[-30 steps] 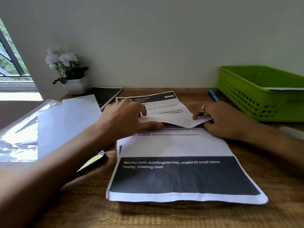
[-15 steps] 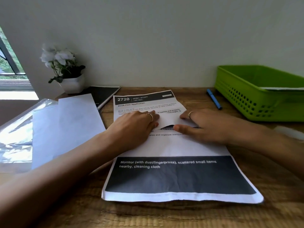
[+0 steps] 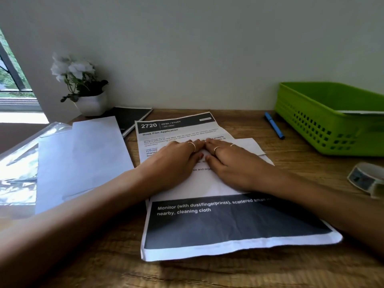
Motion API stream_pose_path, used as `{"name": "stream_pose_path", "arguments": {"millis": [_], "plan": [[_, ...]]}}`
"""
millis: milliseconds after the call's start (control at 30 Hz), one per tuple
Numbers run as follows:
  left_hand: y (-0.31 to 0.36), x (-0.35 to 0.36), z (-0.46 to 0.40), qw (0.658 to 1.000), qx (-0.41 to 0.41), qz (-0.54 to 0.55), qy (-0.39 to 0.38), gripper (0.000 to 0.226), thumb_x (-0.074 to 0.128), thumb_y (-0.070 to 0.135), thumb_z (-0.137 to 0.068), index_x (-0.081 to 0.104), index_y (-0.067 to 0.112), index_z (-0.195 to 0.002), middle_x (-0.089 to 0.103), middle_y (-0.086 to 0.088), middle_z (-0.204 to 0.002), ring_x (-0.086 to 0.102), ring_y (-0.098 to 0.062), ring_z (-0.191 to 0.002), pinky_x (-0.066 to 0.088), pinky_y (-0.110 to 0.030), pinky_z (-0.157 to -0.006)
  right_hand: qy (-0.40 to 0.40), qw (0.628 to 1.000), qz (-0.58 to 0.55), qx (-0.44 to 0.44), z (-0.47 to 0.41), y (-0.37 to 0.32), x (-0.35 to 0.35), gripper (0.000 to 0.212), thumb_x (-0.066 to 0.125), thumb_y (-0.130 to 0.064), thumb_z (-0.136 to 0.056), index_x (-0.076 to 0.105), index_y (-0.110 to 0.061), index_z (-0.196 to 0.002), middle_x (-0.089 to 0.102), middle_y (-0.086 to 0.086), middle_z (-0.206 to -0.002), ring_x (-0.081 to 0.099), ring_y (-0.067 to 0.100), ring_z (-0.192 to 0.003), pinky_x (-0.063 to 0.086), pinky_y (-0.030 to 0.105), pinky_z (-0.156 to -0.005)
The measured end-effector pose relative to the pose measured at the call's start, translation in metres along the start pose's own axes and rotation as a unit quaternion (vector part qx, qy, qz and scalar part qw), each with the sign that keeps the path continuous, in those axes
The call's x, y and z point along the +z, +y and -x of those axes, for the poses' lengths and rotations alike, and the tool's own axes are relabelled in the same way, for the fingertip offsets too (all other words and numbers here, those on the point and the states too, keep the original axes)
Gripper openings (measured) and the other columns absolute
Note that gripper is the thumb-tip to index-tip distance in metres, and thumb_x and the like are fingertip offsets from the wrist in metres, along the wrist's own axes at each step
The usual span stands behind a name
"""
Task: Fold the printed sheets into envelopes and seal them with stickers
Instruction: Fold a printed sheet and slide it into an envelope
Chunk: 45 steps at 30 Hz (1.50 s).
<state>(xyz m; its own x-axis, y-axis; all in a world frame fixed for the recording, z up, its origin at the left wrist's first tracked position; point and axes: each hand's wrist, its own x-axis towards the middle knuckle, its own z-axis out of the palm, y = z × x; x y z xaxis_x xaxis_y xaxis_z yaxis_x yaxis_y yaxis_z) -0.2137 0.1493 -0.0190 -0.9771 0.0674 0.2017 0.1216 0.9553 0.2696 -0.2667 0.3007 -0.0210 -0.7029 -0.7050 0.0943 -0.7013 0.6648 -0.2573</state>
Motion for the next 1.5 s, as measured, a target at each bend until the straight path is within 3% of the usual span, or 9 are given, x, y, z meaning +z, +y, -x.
{"name": "stream_pose_path", "arguments": {"millis": [167,333,567,700,800,900,1100,1267,1500], "plan": [[-0.001,-0.002,-0.005,0.995,-0.019,-0.018,-0.093,0.049,0.029,0.033,-0.101,0.018,0.025,-0.148,0.014,0.009,-0.156,0.015,-0.013,-0.143,0.009,-0.026,-0.113,-0.026,0.999,0.024,0.027,0.0,0.001,0.002,0.053,0.021,-0.038,-0.101,0.015,-0.02,-0.15,0.009,-0.006,-0.159,0.008,0.007,-0.145,0.007,0.029,-0.119],[-0.003,-0.008,-0.007,0.993,-0.02,-0.002,-0.113,0.049,0.028,0.034,-0.101,0.017,0.025,-0.148,0.009,0.01,-0.157,0.007,-0.008,-0.144,0.006,-0.023,-0.113,-0.031,0.997,0.037,0.058,0.001,0.003,-0.005,0.055,0.019,-0.041,-0.101,0.012,-0.018,-0.15,0.007,-0.005,-0.159,0.006,0.008,-0.145,0.008,0.031,-0.119],[-0.007,-0.004,-0.003,0.995,-0.035,0.011,-0.094,0.049,0.03,0.039,-0.1,0.02,0.031,-0.147,0.011,0.012,-0.156,0.014,-0.014,-0.144,0.009,-0.033,-0.118,0.143,0.986,0.05,0.076,0.011,0.003,-0.006,0.037,0.033,-0.022,-0.099,0.045,-0.019,-0.134,0.048,0.004,-0.14,0.051,0.019,-0.116,0.042,0.033,-0.09],[-0.008,-0.006,-0.005,0.996,-0.031,0.008,-0.089,0.049,0.03,0.04,-0.1,0.022,0.032,-0.147,0.013,0.012,-0.156,0.015,-0.015,-0.143,0.01,-0.034,-0.118,0.132,0.991,0.012,0.0,0.009,0.002,-0.009,0.072,0.038,0.006,-0.086,0.019,-0.021,-0.15,0.006,-0.006,-0.159,0.032,0.02,-0.137,0.028,0.017,-0.099],[-0.01,-0.007,-0.005,0.995,-0.029,0.004,-0.094,0.049,0.03,0.04,-0.1,0.022,0.031,-0.147,0.013,0.011,-0.156,0.015,-0.014,-0.143,0.009,-0.033,-0.118,0.136,0.99,-0.047,-0.002,0.009,0.003,-0.01,0.076,0.035,0.011,-0.084,0.015,-0.02,-0.15,0.004,-0.005,-0.159,0.014,0.012,-0.144,0.012,0.009,-0.104],[-0.007,-0.007,-0.005,0.995,-0.023,-0.003,-0.096,0.049,0.029,0.039,-0.1,0.021,0.031,-0.147,0.012,0.011,-0.156,0.014,-0.013,-0.144,0.008,-0.031,-0.118,0.154,0.985,-0.08,-0.004,0.008,0.008,-0.011,0.064,0.03,0.006,-0.091,0.019,-0.016,-0.15,0.012,-0.003,-0.158,0.01,0.005,-0.144,0.002,0.007,-0.106],[-0.005,-0.012,-0.007,0.996,-0.02,-0.014,-0.087,0.048,0.029,0.038,-0.1,0.023,0.029,-0.147,0.014,0.009,-0.156,0.017,-0.016,-0.143,0.008,-0.029,-0.116,0.149,0.985,-0.082,-0.004,0.005,0.01,-0.011,0.055,0.03,-0.004,-0.094,0.029,-0.019,-0.147,0.03,0.003,-0.153,0.016,0.022,-0.144,0.012,0.023,-0.113],[-0.004,-0.012,-0.007,0.997,-0.017,-0.025,-0.074,0.048,0.033,0.038,-0.099,0.029,0.028,-0.146,0.026,0.007,-0.153,0.026,-0.016,-0.14,0.015,-0.026,-0.112,0.129,0.985,-0.11,0.021,0.001,0.016,-0.012,0.044,0.045,-0.017,-0.095,0.044,-0.02,-0.139,0.046,0.002,-0.143,0.043,0.014,-0.129,0.025,0.009,-0.086],[-0.01,-0.013,-0.01,0.995,-0.031,-0.052,-0.085,0.049,0.035,0.044,-0.097,0.03,0.032,-0.144,0.034,0.004,-0.151,0.033,-0.022,-0.136,0.023,-0.041,-0.115,0.007,0.999,0.007,0.04,-0.01,0.029,-0.024,0.055,0.051,-0.046,-0.091,0.042,-0.021,-0.139,0.042,0.002,-0.146,0.04,0.019,-0.132,0.031,0.028,-0.107]]}}
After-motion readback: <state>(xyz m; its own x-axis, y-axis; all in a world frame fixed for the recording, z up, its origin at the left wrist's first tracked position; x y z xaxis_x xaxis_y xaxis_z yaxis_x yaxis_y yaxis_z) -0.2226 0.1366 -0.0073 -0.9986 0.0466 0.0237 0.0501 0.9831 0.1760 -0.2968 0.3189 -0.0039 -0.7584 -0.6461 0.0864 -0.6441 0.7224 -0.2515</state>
